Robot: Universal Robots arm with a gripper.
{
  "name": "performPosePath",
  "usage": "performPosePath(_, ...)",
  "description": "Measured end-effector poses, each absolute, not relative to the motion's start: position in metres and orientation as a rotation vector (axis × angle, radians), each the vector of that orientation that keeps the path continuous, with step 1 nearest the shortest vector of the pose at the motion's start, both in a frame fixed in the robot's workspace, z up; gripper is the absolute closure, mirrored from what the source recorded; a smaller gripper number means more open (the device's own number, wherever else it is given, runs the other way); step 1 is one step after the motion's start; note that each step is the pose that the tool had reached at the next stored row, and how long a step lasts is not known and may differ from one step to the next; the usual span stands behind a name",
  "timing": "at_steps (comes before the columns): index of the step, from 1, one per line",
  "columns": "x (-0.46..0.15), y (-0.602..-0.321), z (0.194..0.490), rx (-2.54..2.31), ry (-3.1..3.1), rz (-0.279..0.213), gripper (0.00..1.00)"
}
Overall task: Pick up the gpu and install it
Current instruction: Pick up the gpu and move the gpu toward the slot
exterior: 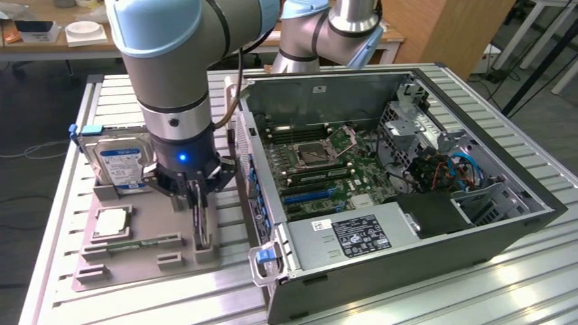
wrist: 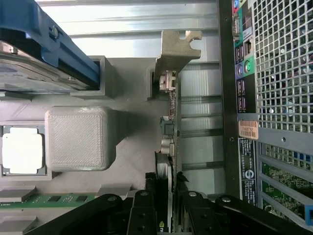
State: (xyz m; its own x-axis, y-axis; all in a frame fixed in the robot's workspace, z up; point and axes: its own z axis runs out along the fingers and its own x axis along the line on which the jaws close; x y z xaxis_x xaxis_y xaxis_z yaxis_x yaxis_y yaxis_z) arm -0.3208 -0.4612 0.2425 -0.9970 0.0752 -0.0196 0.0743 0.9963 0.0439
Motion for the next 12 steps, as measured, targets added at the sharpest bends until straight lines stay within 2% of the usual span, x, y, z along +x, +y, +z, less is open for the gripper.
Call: performPosePath(12, -0.321, -0.461, 0.265, 0.117, 3.117, 0.067, 0.74)
